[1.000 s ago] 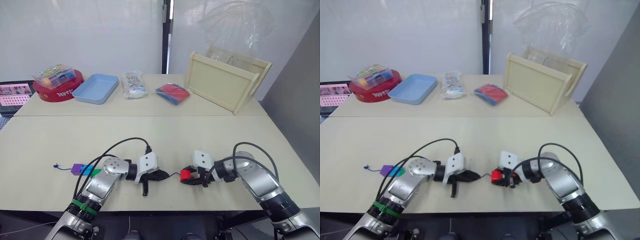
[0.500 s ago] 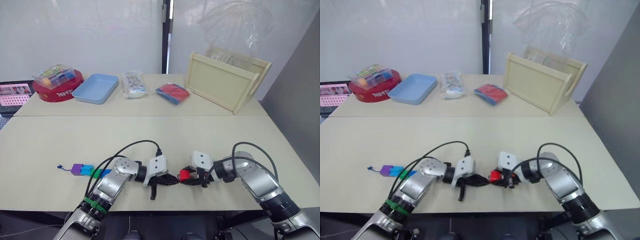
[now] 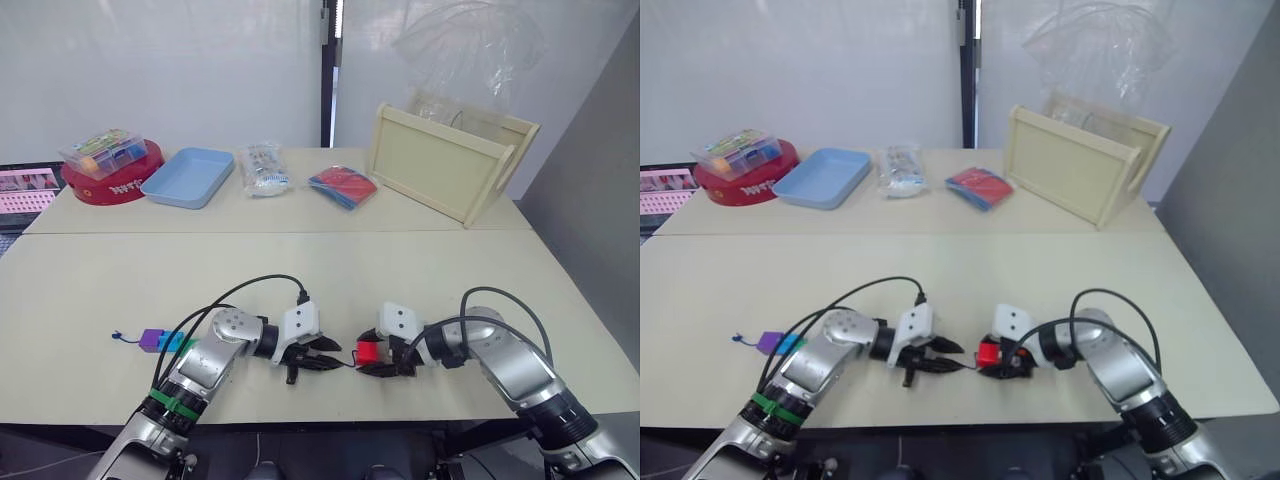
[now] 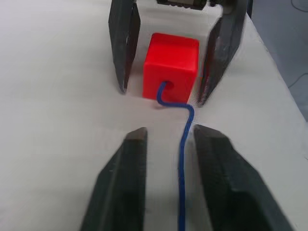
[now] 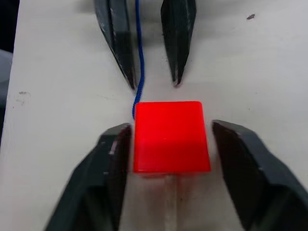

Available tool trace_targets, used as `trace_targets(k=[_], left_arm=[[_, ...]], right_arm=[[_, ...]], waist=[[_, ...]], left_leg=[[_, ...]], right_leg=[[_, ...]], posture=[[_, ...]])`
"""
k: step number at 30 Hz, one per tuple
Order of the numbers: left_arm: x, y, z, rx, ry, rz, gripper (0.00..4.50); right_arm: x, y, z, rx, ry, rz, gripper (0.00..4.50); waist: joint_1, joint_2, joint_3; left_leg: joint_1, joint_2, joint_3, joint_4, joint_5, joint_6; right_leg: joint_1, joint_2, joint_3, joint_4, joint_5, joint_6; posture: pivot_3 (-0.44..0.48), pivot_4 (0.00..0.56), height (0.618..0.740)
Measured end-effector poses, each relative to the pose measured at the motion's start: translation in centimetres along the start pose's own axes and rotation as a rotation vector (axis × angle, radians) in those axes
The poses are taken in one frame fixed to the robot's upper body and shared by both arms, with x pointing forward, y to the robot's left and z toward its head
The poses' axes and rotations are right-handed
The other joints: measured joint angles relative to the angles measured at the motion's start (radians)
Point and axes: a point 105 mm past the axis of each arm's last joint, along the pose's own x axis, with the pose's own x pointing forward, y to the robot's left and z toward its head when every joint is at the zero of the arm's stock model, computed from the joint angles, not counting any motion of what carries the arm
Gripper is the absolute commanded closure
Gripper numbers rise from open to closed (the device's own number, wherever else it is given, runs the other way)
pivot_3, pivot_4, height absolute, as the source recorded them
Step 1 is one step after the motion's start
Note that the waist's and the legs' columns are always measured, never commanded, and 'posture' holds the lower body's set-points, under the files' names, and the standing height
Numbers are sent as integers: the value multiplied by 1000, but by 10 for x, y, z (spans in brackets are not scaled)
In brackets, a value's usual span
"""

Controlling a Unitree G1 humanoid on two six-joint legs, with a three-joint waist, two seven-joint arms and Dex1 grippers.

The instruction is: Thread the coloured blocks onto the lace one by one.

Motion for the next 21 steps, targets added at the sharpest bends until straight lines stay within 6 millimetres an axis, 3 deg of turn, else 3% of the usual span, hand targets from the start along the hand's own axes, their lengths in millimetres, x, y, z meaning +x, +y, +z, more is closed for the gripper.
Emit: trace_targets(k=[2, 4, 8, 12, 19, 21], left_arm=[[-2, 3, 8, -5, -6, 0, 1300], [-3, 4, 19, 9, -23, -8, 704], [4, 0, 31, 16, -49, -32, 704], [24, -8, 36, 36, -49, -87, 704], [56, -4, 28, 48, -19, -95, 704], [56, -3, 29, 65, -14, -93, 1242]], right_arm=[[-3, 4, -1, 27, -12, -13, 0], [-7, 7, -3, 58, -18, -40, 0], [-26, 5, -7, 93, -19, -146, 0], [-42, 11, -12, 141, -32, -253, 0], [-49, 20, -20, 194, -34, -346, 0], [-48, 22, -23, 208, -31, -357, 0]], waist=[[3, 0, 0], [7, 0, 0], [11, 0, 0], [12, 0, 0], [5, -1, 0], [7, -1, 0]], left_leg=[[0, 0, 0, 0, 0, 0], [-1, 0, 0, 0, 0, 0], [-2, -1, 0, 0, 0, 0], [-2, -1, 0, 0, 0, 0], [-2, -1, 0, 0, -1, 2], [-2, -1, 0, 0, -1, 2]], right_leg=[[0, 0, 0, 0, 0, 0], [0, -1, 0, -1, 0, 0], [0, -1, 0, -1, 0, 0], [0, -1, 0, -2, 0, 0], [0, 0, 0, -1, 0, 0], [0, 0, 0, -1, 0, 0]], posture=[[0, 150, 740], [0, 150, 740], [0, 150, 740], [0, 150, 740], [0, 150, 740], [0, 150, 740]])
